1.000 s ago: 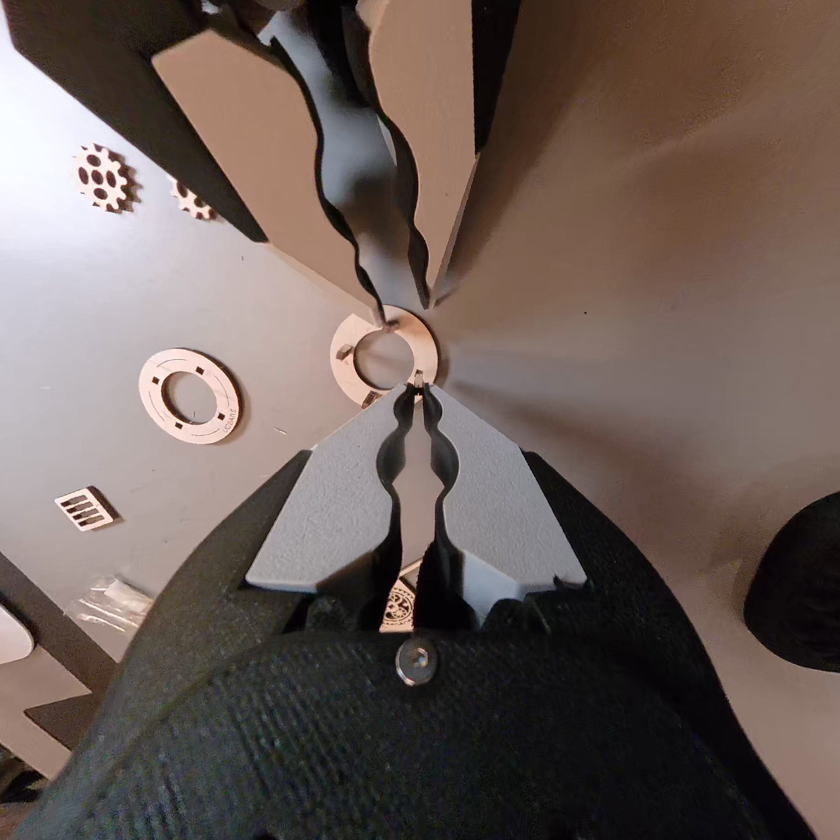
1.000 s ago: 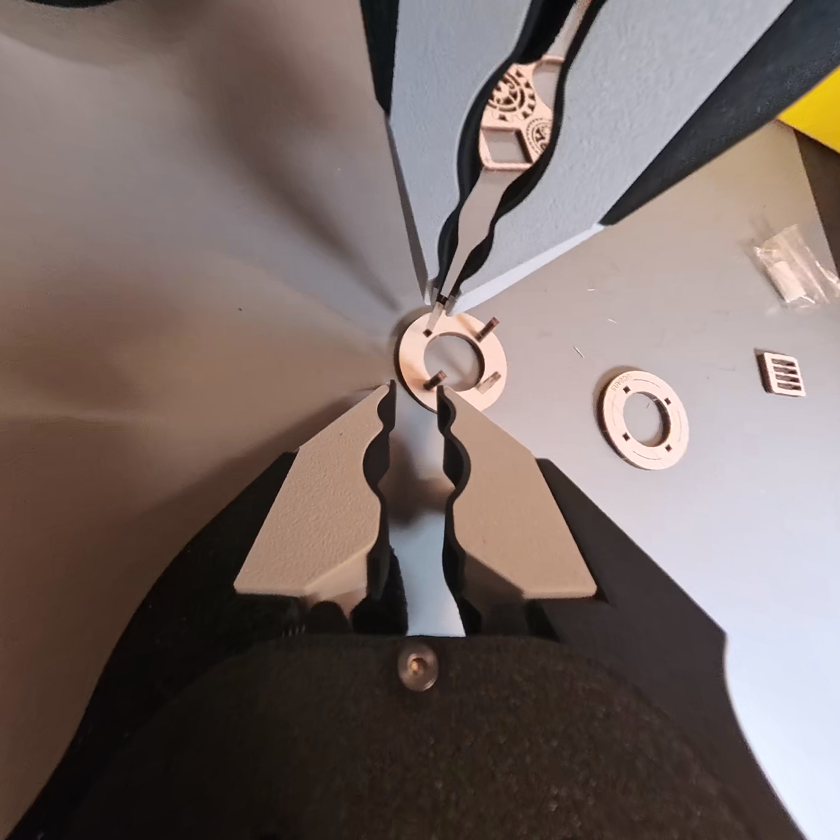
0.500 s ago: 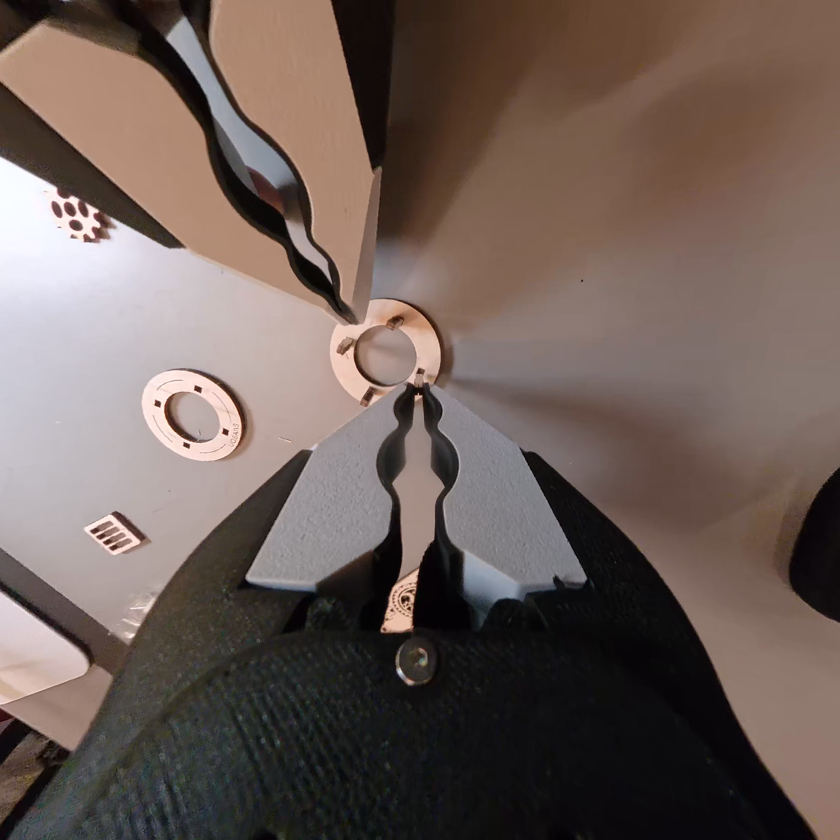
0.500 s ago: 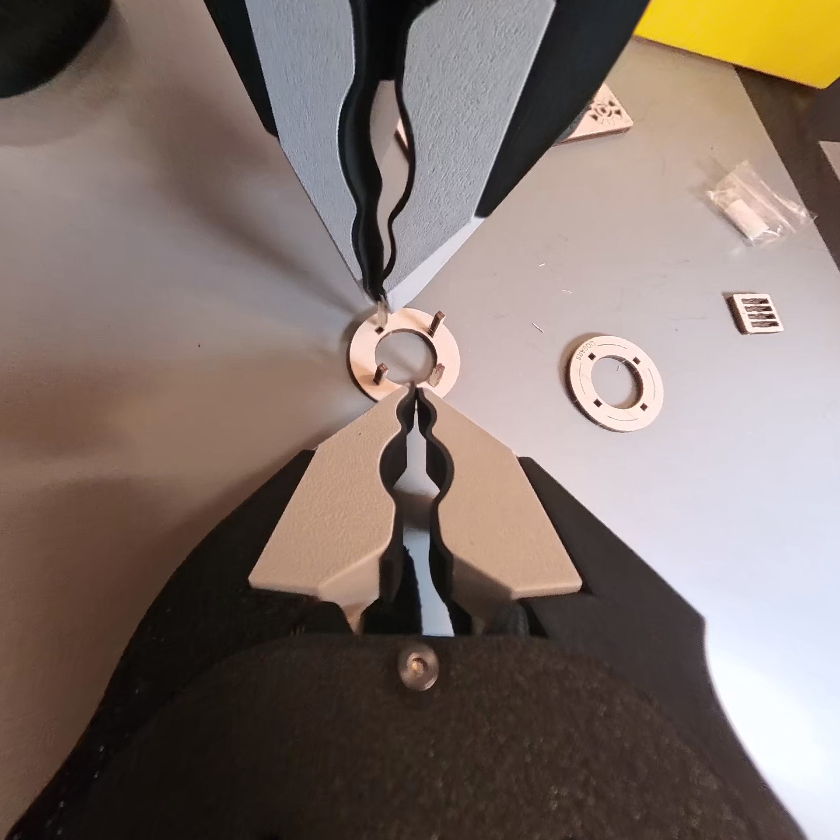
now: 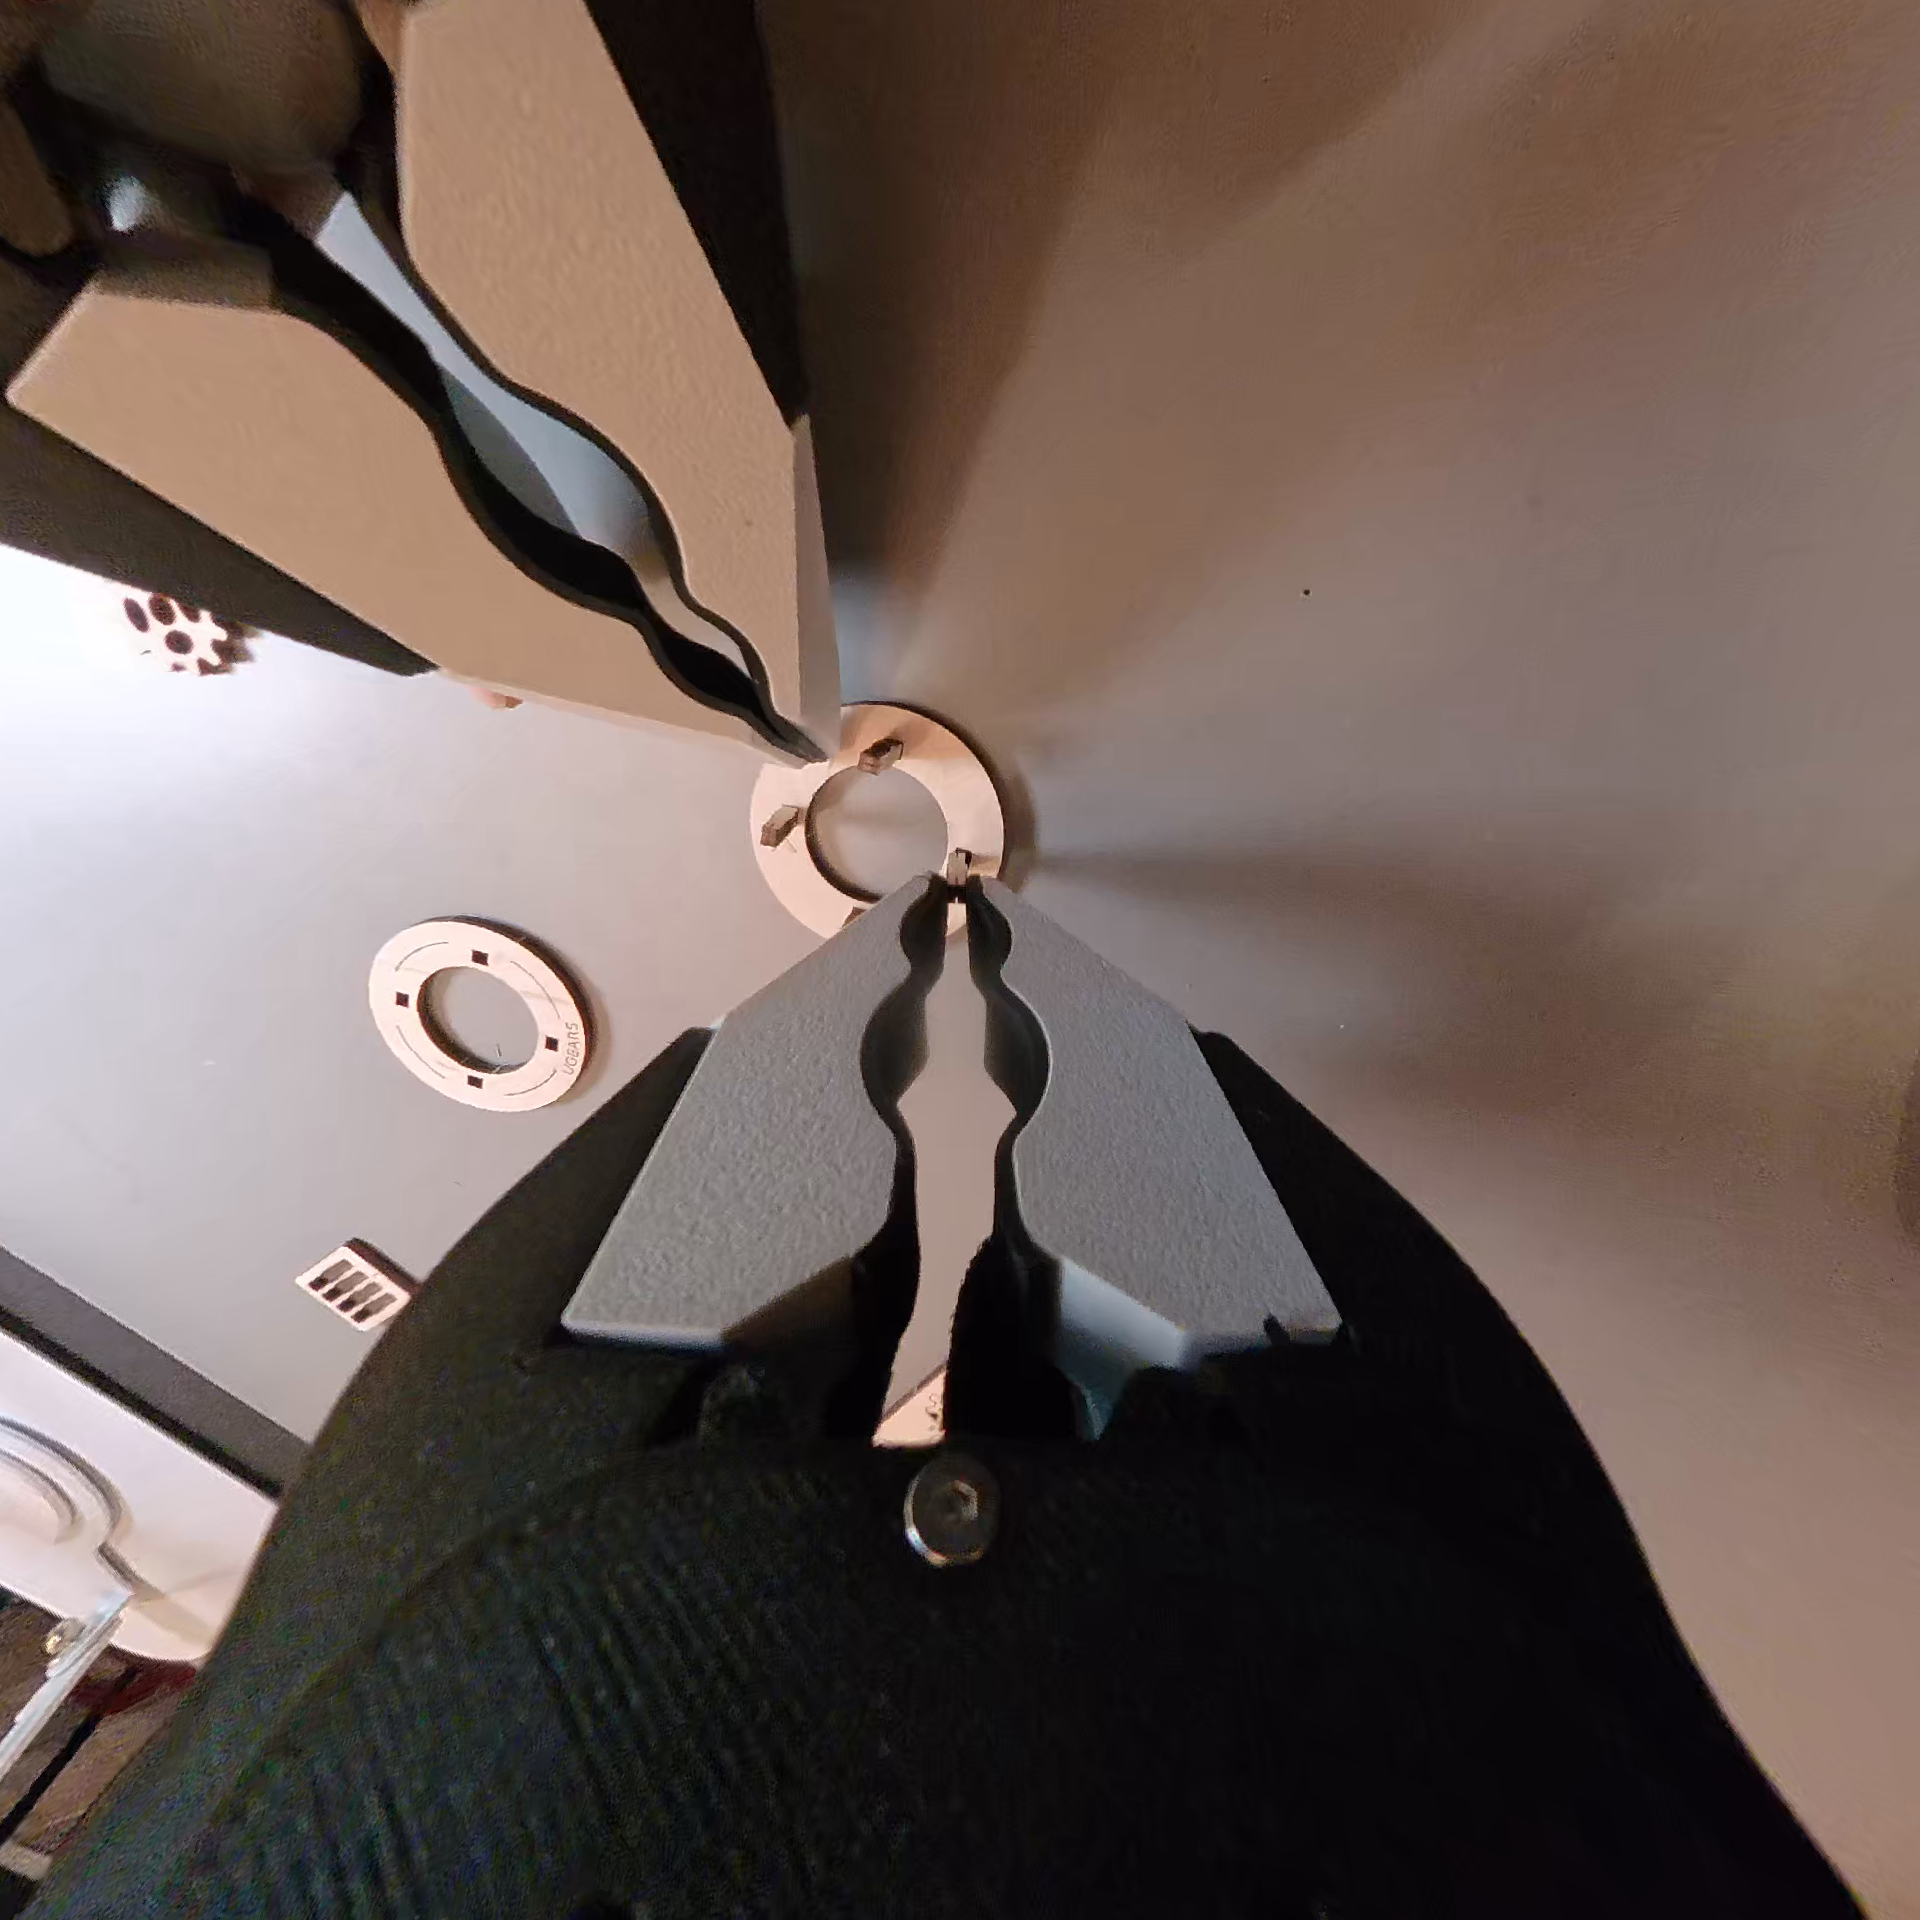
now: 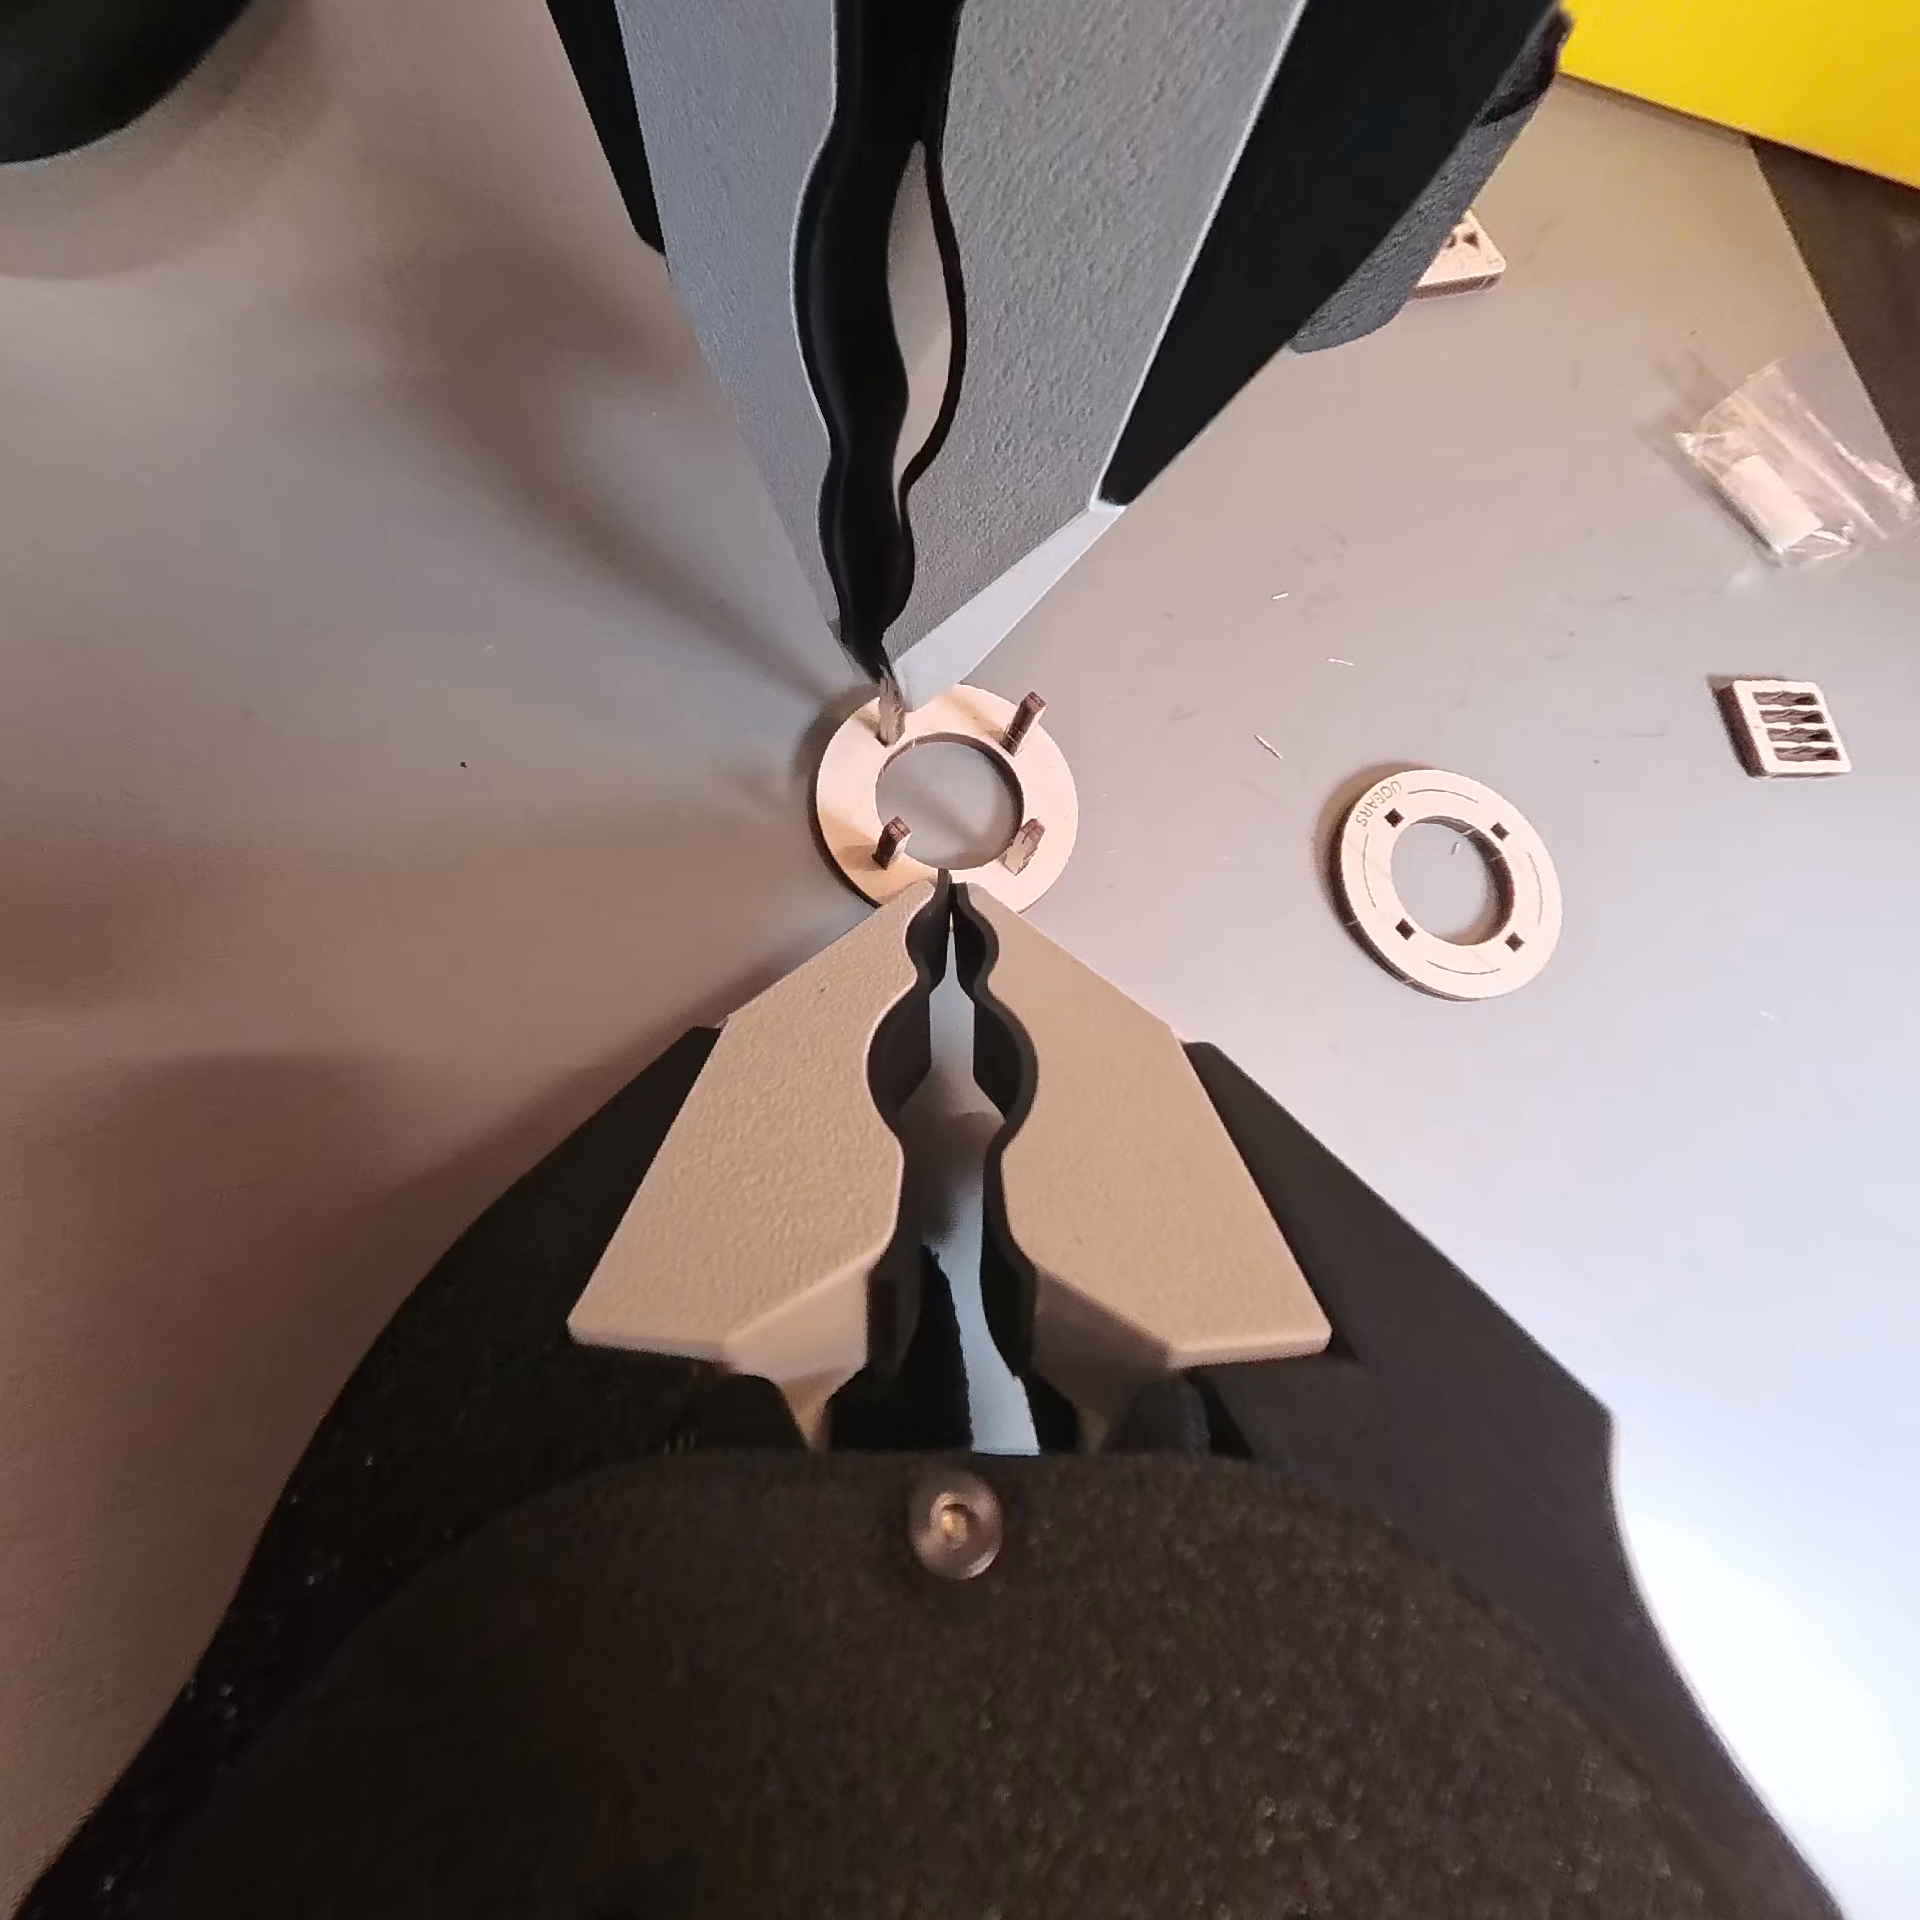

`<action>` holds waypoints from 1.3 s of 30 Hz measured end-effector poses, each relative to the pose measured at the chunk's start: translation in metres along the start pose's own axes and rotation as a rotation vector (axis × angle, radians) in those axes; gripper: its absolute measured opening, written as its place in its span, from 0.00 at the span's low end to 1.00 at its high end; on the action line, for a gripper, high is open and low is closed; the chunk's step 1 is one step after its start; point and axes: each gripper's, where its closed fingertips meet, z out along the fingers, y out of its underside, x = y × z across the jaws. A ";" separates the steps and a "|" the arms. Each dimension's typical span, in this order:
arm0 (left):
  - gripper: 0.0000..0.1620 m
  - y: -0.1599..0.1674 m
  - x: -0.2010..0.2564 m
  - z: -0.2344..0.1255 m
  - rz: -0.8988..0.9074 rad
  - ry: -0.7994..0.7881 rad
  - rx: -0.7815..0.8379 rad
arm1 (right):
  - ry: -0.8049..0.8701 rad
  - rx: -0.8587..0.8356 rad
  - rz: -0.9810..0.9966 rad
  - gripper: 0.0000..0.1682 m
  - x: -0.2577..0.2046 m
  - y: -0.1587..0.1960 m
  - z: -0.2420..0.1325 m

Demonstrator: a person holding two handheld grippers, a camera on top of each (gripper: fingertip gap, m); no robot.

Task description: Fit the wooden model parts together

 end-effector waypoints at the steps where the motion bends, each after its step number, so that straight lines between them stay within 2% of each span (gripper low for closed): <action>1: 0.01 0.000 0.000 0.000 0.007 0.004 -0.005 | -0.005 0.003 0.004 0.00 0.000 0.000 0.000; 17: 0.01 0.000 0.000 0.001 0.115 0.100 -0.038 | -0.016 -0.007 -0.002 0.00 0.000 0.001 0.000; 39: 0.01 -0.002 -0.002 0.003 0.155 0.134 0.105 | -0.014 0.009 -0.034 0.00 -0.001 0.001 -0.001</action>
